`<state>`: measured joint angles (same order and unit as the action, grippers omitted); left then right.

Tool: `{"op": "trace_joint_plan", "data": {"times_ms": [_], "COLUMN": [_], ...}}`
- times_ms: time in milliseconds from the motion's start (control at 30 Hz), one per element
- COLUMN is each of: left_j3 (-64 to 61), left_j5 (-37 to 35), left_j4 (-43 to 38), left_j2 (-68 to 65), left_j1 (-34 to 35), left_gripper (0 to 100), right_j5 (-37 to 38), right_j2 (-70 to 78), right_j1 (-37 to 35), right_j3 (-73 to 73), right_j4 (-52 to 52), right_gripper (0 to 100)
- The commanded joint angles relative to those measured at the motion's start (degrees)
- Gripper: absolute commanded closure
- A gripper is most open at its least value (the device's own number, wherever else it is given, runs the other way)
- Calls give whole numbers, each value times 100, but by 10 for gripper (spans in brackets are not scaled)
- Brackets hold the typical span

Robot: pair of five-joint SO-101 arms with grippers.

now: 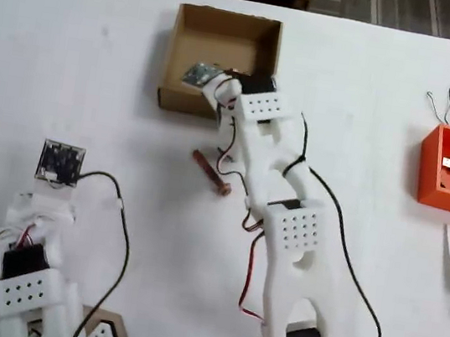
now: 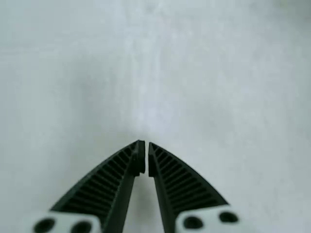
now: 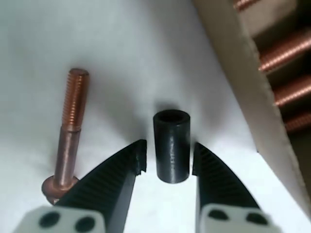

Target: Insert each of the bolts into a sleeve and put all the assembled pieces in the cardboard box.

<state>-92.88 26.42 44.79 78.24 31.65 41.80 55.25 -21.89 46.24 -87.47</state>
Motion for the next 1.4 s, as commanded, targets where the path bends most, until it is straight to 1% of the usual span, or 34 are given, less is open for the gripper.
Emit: {"op": "trace_joint_plan", "data": {"times_ms": [0,167,200,233,267,300,333,533,667,767,867,1033,1100,1200,1267,1367], "left_j3": [22,22,22,22,22,22,22,22,22,22,22,22,22,22,22,22], "left_j5": [44,44,44,44,44,44,44,44,44,44,44,44,44,44,44,62], "left_j4": [-105,-105,-105,-105,-105,-105,-105,-105,-105,-105,-105,-105,-105,-105,-105,-97], "left_j2": [53,53,53,53,53,53,53,53,53,53,53,53,53,53,53,53], "left_j1": [-53,-53,-53,-53,-53,-53,-53,-53,-53,-53,-53,-53,-53,-53,-53,-53], "left_gripper": [958,958,958,958,958,958,958,958,958,958,958,958,958,958,958,955], "right_j5": [35,35,35,18,-9,-18,-18,-70,-571,-659,-668,-993,-1011,-1011,-1011,-1002], "right_j2": [31,84,84,66,40,22,13,-488,-936,-1349,-1912,-3292,-4066,-5525,-6677,-8391], "right_j1": [-66,-66,-66,-66,-66,-66,-57,-57,31,48,66,198,233,207,207,224], "right_j3": [97,97,97,97,97,97,97,97,53,44,35,-123,-615,-1837,-2971,-5327], "right_j4": [110,295,286,286,286,268,251,-57,-356,-796,-1077,-1358,-1358,-1165,-655,602], "right_gripper": [850,854,873,914,976,988,967,976,976,975,975,975,975,975,975,975]}}
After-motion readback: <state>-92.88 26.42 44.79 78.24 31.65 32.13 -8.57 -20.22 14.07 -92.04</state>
